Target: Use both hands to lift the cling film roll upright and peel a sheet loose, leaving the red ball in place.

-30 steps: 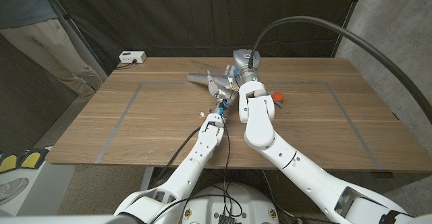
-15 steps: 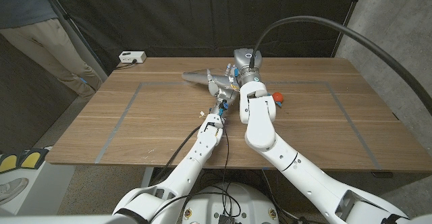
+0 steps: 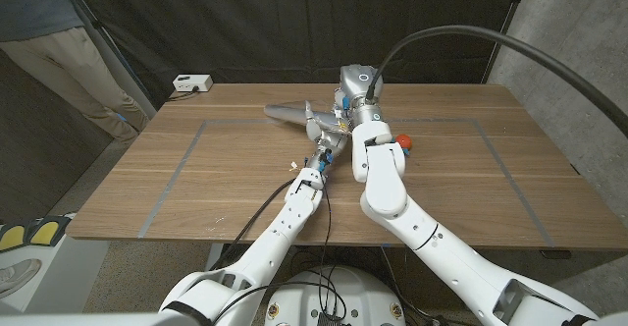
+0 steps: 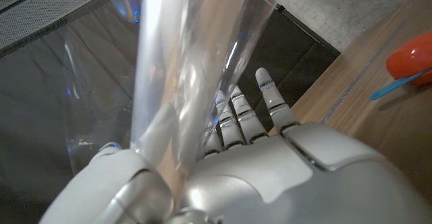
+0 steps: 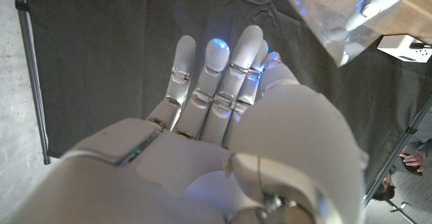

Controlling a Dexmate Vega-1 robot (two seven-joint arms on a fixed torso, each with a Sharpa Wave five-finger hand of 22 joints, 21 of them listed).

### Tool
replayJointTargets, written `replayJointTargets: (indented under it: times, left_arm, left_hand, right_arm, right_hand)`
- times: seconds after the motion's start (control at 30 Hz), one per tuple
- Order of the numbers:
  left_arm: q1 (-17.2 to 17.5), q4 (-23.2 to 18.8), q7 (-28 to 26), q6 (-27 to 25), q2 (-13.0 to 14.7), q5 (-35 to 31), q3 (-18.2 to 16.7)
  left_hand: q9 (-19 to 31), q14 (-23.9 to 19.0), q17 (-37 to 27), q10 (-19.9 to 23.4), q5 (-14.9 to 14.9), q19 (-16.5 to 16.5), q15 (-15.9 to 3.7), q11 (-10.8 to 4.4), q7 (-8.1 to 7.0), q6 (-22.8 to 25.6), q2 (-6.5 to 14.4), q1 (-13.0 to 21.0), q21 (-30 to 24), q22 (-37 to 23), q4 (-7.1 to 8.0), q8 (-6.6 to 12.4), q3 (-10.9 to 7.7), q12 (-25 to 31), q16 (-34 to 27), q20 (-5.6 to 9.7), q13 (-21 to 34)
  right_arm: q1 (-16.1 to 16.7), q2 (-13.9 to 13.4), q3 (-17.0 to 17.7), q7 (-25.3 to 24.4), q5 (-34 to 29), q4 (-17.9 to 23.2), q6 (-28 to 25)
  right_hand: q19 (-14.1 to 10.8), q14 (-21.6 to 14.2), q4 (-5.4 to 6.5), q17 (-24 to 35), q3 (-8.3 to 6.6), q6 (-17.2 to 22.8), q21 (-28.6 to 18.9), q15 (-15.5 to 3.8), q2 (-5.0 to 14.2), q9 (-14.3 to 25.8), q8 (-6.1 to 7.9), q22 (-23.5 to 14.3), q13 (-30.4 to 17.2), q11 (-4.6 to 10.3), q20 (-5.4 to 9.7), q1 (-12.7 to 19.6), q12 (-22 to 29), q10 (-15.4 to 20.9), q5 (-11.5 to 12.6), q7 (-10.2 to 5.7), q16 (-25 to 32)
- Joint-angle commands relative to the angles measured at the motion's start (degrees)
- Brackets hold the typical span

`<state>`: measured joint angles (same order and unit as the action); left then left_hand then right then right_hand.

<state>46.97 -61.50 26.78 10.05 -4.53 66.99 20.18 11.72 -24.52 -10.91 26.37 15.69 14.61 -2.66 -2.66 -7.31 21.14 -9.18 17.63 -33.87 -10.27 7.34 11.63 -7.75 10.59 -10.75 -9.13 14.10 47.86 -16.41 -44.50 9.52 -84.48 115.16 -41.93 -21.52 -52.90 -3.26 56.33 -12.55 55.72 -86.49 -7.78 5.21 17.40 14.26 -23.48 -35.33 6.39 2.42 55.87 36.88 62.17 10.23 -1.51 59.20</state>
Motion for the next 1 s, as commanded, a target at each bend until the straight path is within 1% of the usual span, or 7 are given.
replayJointTargets:
  times: [0.03,0.13,0.27,0.53,0.6,0.77,1.0]
  left_arm:
    - [-0.46,0.88,0.83,0.79,0.59,-1.42,0.3]
    - [-0.46,0.93,0.79,0.42,0.6,-1.23,0.22]
    - [-0.6,1.25,0.86,0.5,0.65,-1.4,0.2]
    - [-1.17,2.11,1.52,0.76,0.6,-1.64,0.08]
    - [-1.18,2.12,1.35,0.56,0.52,-1.49,-0.03]
    - [-1.33,2.25,1.24,0.52,0.49,-1.59,-0.1]
    - [-1.66,2.58,1.56,0.42,0.42,-1.71,-0.08]
  left_hand:
    - [0.09,0.29,-0.2,-0.28,0.25,-0.07,-0.6,0.08,-0.03,-0.13,-0.09,0.18,0.33,-0.32,-0.04,-0.19,0.12,-0.04,0.14,0.07,0.02]
    - [0.09,0.27,-0.2,-0.34,0.28,-0.08,-0.55,0.06,0.06,-0.08,-0.12,0.19,0.4,-0.32,-0.07,-0.14,0.22,0.01,0.06,0.24,-0.01]
    - [0.09,0.31,-0.2,-0.36,0.33,-0.27,-0.58,0.04,0.1,-0.02,-0.15,0.18,0.54,-0.33,-0.1,-0.08,0.35,0.09,0.0,0.42,-0.04]
    - [0.1,0.37,-0.2,-0.33,0.41,-0.27,-0.66,0.14,0.05,-0.07,-0.14,0.17,0.68,-0.34,-0.15,-0.02,0.59,0.25,-0.12,0.54,-0.11]
    - [0.1,0.42,-0.2,-0.31,0.44,-0.27,-0.65,0.17,0.07,-0.01,-0.14,0.17,0.71,-0.35,-0.16,0.02,0.64,0.29,-0.13,0.5,-0.12]
    - [0.11,0.22,-0.19,-0.26,0.51,-0.17,-0.67,0.17,0.15,0.05,-0.12,0.15,0.79,-0.36,-0.19,0.1,0.84,0.41,-0.31,0.76,-0.17]
    - [0.12,0.19,-0.19,-0.26,0.62,-0.13,-0.66,0.14,0.13,0.09,-0.02,0.11,0.93,-0.38,-0.2,0.18,1.08,0.53,-0.44,0.79,-0.24]
  right_arm:
    - [-8.19,-1.74,-0.51,26.91,4.8,1.65,-1.27]
    - [-11.29,-1.94,-1.02,36.07,4.69,1.37,-1.4]
    - [-16.25,-1.63,-3.07,49.32,0.54,-0.55,-1.37]
    - [-23.88,0.15,-3.53,69.44,2.83,-5.93,1.65]
    - [-28.02,-3.09,-8.24,69.44,7.72,-5.73,-1.85]
    - [-49.04,-11.14,-31.95,69.44,25.97,-4.45,-20.96]
    - [-60.21,-10.99,-44.59,69.44,33.27,-3.23,-30.21]
  right_hand:
    - [3.46,4.59,2.34,-3.18,3.6,-7.25,-0.19,-4.37,-1.82,-1.29,-3.86,1.67,2.65,-2.23,1.7,-7.8,-5.48,-8.92,0.45,-0.04,-1.77]
    - [7.82,10.37,4.72,-6.17,7.26,-14.89,0.53,-3.13,-3.37,-2.28,-4.37,3.44,4.93,-3.92,-0.49,-15.08,-10.33,-16.63,1.01,0.4,-3.54]
    - [15.56,19.81,4.98,-9.06,9.25,-22.19,2.14,-0.84,-3.8,-3.14,-4.21,5.42,5.14,-5.16,-3.04,-18.44,-14.31,-25.27,1.81,-0.11,-6.14]
    - [20.63,25.55,5.09,-10.33,10.69,-21.38,3.59,0.66,-4.62,-3.64,-2.98,6.77,4.88,-5.97,-3.96,-20.42,-15.09,-27.53,2.28,0.95,-7.65]
    - [21.05,25.55,4.84,-10.93,11.03,-20.03,3.86,0.99,-5.14,-3.79,-2.49,7.25,4.82,-6.45,-4.2,-20.4,-14.7,-26.73,2.53,1.11,-7.82]
    - [20.5,23.69,2.92,-11.97,10.7,-18.02,3.95,-0.31,-5.6,-4.01,-1.97,8.33,4.57,-5.92,-3.85,-17.62,-13.32,-24.01,3.38,0.89,-7.08]
    - [20.42,22.83,1.77,-12.46,10.64,-17.47,4.08,-0.93,-5.87,-3.94,-1.95,9.11,4.35,-5.42,-3.35,-16.01,-12.82,-23.65,3.86,1.09,-6.48]
